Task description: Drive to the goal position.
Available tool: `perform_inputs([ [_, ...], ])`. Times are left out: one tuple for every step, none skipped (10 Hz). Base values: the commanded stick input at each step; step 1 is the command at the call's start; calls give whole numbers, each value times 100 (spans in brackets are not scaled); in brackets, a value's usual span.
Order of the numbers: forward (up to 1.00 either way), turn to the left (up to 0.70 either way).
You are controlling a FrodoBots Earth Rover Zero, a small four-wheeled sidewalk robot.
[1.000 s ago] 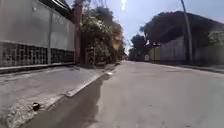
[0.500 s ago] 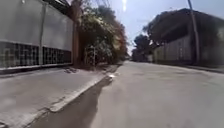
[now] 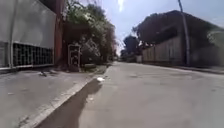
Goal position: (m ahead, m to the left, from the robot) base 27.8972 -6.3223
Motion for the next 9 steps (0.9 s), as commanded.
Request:
perform_inputs([
  [100, 2],
  [100, 2],
  [100, 2],
  [100, 2],
  [100, 2],
  [100, -16],
  [100, -34],
  [100, -38],
  [100, -38],
])
